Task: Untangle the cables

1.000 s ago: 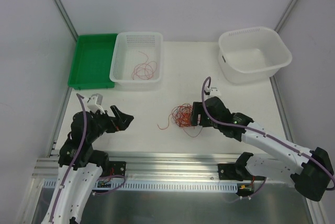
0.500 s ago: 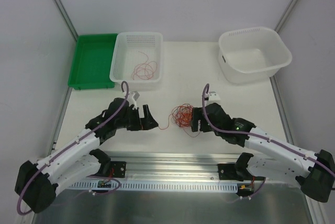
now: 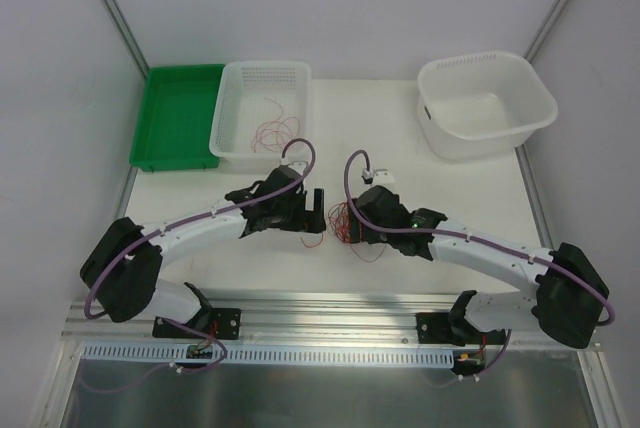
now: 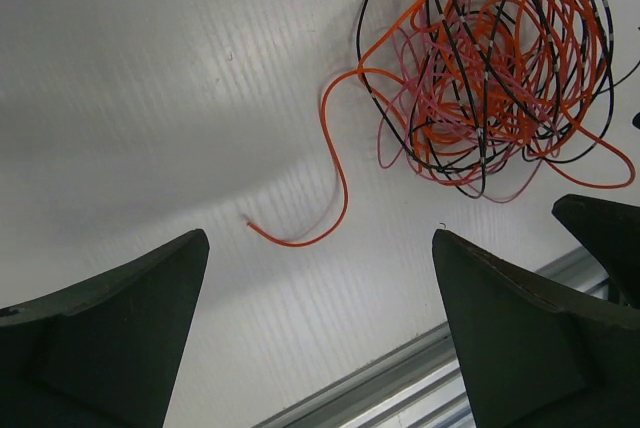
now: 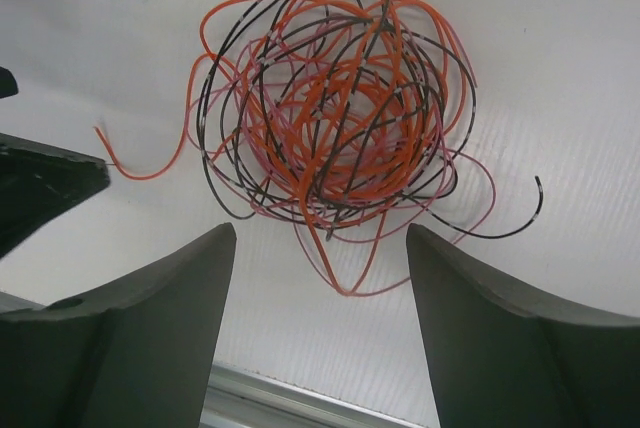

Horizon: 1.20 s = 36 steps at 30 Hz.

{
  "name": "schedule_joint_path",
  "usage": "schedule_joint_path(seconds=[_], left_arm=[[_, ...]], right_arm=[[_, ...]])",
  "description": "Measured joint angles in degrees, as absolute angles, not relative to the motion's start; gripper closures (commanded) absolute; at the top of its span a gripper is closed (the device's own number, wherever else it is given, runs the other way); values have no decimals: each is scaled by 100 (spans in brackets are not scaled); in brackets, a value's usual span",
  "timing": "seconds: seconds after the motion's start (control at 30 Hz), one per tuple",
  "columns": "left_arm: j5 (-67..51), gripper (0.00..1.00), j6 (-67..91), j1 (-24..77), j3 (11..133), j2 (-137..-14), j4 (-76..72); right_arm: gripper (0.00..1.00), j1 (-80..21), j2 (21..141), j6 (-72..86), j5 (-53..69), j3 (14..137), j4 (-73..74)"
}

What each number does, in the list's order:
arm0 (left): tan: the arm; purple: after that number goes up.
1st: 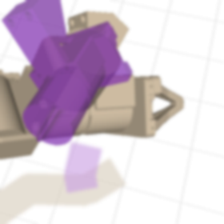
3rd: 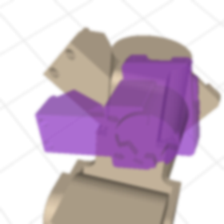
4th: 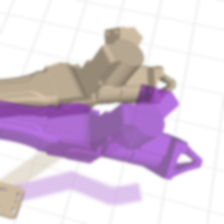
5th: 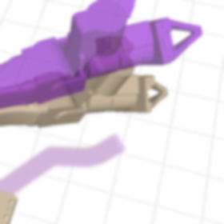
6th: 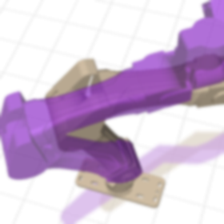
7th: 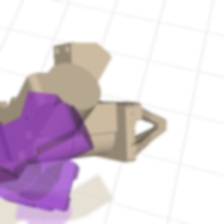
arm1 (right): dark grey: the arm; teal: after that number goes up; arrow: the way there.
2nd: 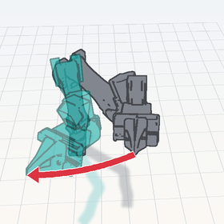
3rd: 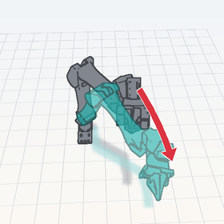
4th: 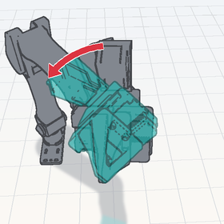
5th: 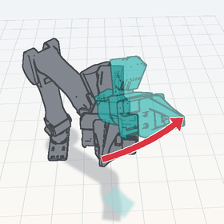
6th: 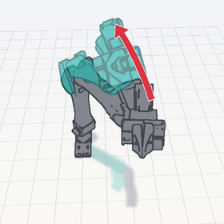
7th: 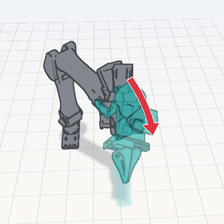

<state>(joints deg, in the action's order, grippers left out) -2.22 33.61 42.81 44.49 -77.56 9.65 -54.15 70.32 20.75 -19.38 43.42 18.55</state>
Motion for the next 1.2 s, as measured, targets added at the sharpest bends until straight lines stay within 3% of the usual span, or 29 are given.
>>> schedule_joint_path(seconds=[0.47, 0.6, 0.63, 0.7, 0.77, 1.2], left_arm=[[69, 6, 3061, 4423, 4840, -8823, 917], [71, 6, 3004, 4423, 4840, -8823, 919], [71, 6, 2980, 4423, 4840, -8823, 923], [71, 6, 2926, 4423, 4840, -8818, 921], [67, 6, 2882, 4423, 4827, -8792, 917], [-585, 7, 2058, 4423, 4311, -7730, 497]], right_arm=[[37, -5415, 8309, 2069, -2008, 4469, 1170], [60, -5413, 8549, 2032, -2040, 4469, 1109], [75, -5411, 8580, 2018, -2036, 4469, 1096], [88, -5408, 8589, 1968, -2016, 4466, 1066], [97, -5408, 8560, 1907, -1984, 4456, 993], [99, -5387, 6639, 349, -967, 4364, 1380]])
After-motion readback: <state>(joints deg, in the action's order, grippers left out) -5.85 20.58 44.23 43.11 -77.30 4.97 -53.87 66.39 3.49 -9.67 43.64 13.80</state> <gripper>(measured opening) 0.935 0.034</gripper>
